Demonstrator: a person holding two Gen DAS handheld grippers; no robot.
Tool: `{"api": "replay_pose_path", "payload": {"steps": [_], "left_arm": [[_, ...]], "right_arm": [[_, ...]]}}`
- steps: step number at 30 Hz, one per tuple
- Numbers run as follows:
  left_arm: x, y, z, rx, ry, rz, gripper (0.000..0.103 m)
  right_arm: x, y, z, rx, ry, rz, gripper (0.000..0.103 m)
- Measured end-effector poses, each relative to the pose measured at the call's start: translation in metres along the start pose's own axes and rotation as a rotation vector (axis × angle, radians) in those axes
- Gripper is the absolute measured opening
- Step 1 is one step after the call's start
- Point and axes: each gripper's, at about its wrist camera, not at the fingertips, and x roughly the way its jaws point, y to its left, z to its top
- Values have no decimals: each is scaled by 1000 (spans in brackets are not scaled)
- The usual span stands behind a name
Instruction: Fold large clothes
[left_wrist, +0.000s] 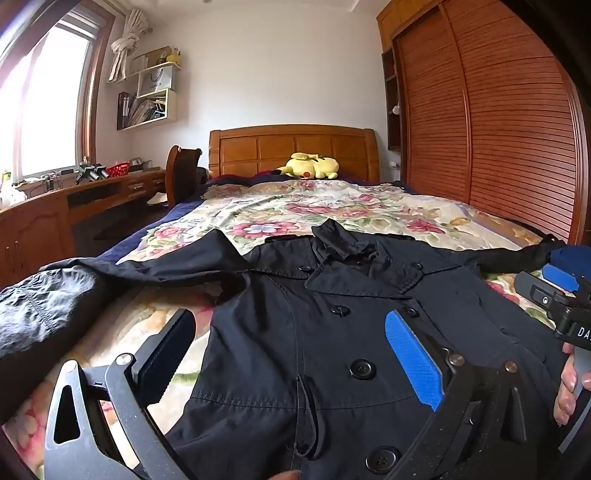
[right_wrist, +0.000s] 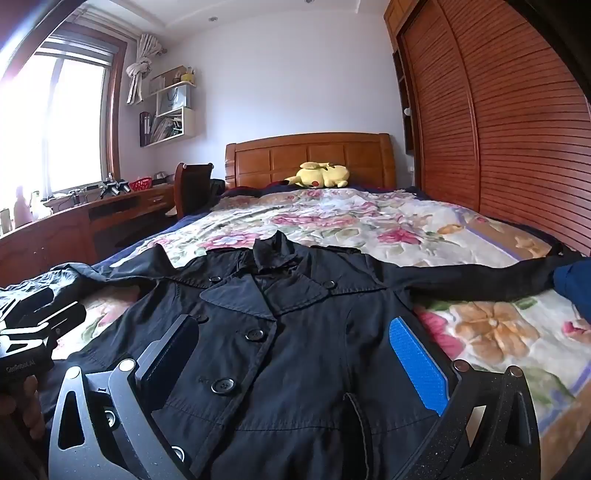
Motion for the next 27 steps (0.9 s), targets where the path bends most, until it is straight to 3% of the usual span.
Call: {"api": "replay_pose_path", "payload": {"steps": [1, 27], "left_arm": [[-2, 0, -1, -10, -27, 2, 103], [-5, -4, -1, 19, -32, 15, 103]], "right_arm": [[0, 0, 0, -3, -2, -2, 103], [-1, 0, 2, -13, -5, -8, 103]]}}
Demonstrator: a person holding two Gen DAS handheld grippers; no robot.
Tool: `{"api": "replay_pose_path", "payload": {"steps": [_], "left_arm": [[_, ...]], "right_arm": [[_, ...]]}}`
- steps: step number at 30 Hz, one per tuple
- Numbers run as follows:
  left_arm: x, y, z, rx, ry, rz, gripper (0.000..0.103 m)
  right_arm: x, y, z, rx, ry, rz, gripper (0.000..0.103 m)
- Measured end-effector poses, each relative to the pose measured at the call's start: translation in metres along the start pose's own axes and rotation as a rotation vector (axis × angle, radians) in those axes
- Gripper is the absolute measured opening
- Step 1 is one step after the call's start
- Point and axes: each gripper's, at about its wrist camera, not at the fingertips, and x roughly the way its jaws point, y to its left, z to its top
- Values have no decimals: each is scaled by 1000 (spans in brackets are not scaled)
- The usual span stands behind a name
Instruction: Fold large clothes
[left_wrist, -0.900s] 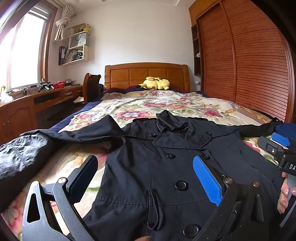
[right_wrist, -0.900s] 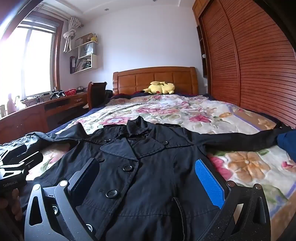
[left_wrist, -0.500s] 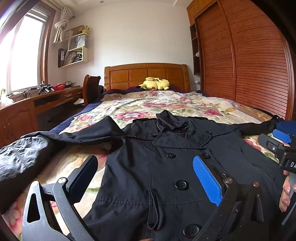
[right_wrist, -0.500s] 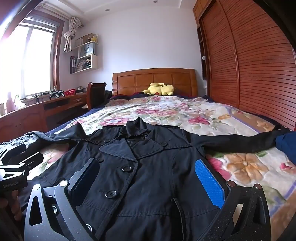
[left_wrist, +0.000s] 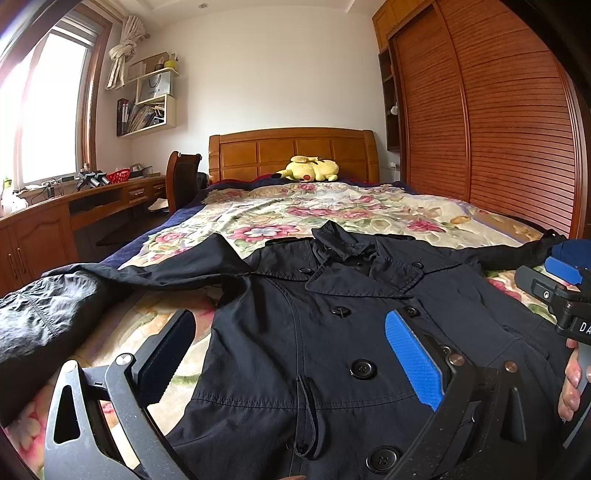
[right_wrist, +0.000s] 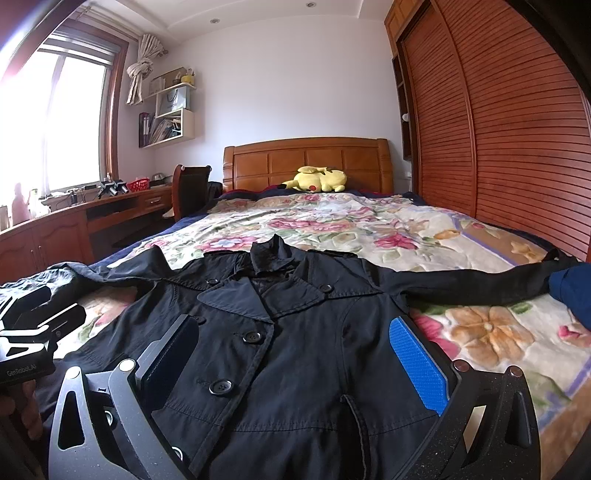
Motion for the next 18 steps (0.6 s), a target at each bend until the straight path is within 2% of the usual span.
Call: {"api": "replay_pose_path", "payload": {"steps": [18], "left_arm": [[-1, 0, 0, -3, -1, -2, 103]], "right_arm": [[-1, 2, -1, -4, -5, -3, 103]]}}
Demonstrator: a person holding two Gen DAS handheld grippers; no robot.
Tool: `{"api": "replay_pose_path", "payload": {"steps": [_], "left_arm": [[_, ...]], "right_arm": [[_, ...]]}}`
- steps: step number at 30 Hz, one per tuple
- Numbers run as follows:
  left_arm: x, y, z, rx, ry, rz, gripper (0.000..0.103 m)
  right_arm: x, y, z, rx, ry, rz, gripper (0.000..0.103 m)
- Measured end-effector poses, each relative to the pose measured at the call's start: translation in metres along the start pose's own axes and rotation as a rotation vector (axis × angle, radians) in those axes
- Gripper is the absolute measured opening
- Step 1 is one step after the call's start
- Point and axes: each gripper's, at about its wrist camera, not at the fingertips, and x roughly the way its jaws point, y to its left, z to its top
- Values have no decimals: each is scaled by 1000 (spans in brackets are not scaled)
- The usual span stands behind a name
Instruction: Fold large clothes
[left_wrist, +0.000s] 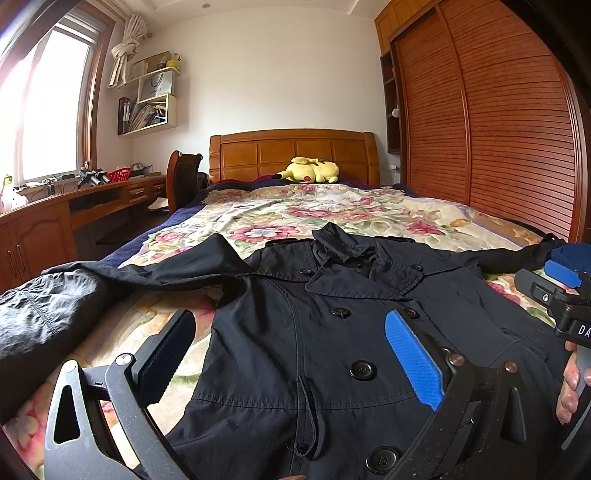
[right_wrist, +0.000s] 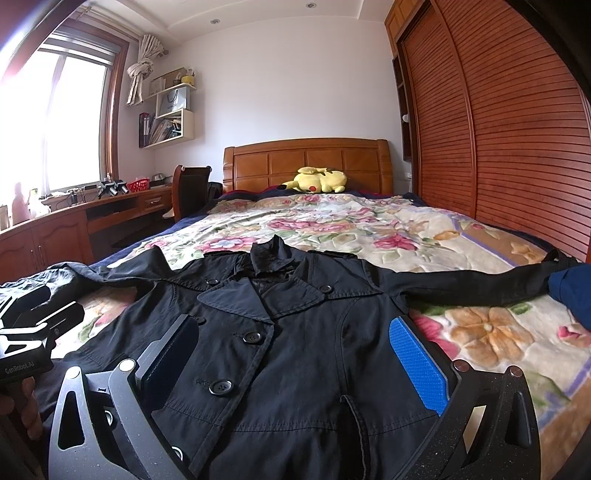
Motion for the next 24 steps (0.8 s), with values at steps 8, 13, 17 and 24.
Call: {"api": "replay_pose_path", "payload": {"steps": [8, 13, 17, 24], "left_arm": [[0, 1, 0, -1, 0, 0, 103], [0, 1, -1, -2, -1, -1, 103], [0, 1, -1, -3, -1, -1, 103], [0, 1, 0, -4, -2, -2, 103]], "right_arm": [[2, -2, -1, -3, -1, 1, 103], [2, -1, -1, -3, -2, 0, 103], [2, -1, -2, -3, -3, 0, 103], [2, -1, -2, -3, -3, 0, 103]]}}
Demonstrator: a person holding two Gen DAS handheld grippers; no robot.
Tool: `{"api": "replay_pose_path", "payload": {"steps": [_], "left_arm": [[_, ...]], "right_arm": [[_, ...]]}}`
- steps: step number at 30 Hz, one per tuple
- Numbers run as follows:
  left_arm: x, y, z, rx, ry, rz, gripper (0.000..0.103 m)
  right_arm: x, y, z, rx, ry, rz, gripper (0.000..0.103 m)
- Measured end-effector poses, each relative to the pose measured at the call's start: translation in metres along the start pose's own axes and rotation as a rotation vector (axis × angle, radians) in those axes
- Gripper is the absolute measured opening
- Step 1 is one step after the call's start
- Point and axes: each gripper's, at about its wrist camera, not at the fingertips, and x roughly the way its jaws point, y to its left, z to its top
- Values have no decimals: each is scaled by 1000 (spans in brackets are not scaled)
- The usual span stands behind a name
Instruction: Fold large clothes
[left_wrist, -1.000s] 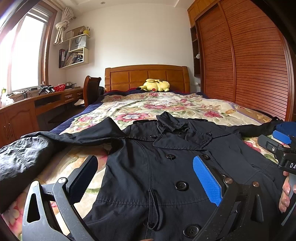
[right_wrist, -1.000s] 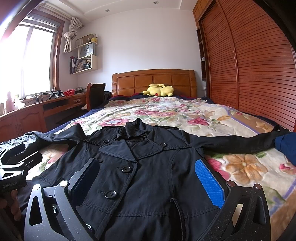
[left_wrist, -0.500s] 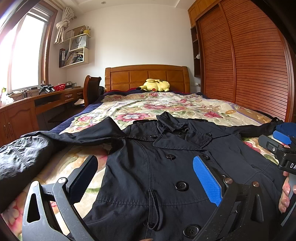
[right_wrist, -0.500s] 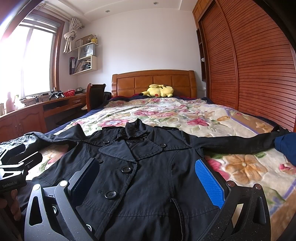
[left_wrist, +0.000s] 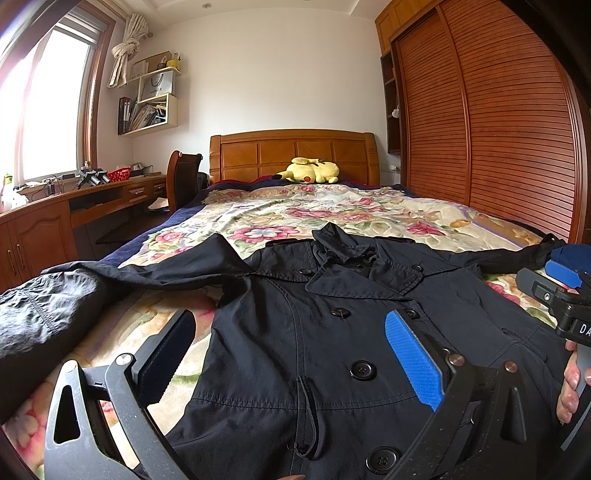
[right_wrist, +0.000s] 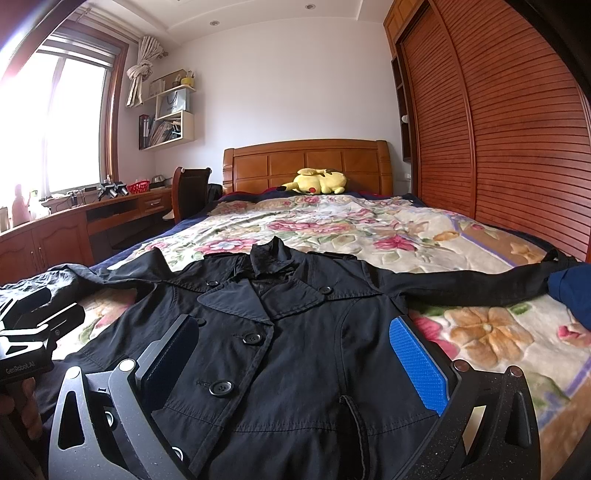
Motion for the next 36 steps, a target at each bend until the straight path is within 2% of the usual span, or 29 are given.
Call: {"api": "replay_pose_path", "payload": {"steps": [26, 36], "left_arm": [[0, 1, 0, -2, 0, -1, 103], [5, 16, 10, 24, 97, 11, 103]], "right_arm": [[0, 0, 0, 1, 2, 2, 103], [0, 4, 7, -2, 38, 62, 103]]}}
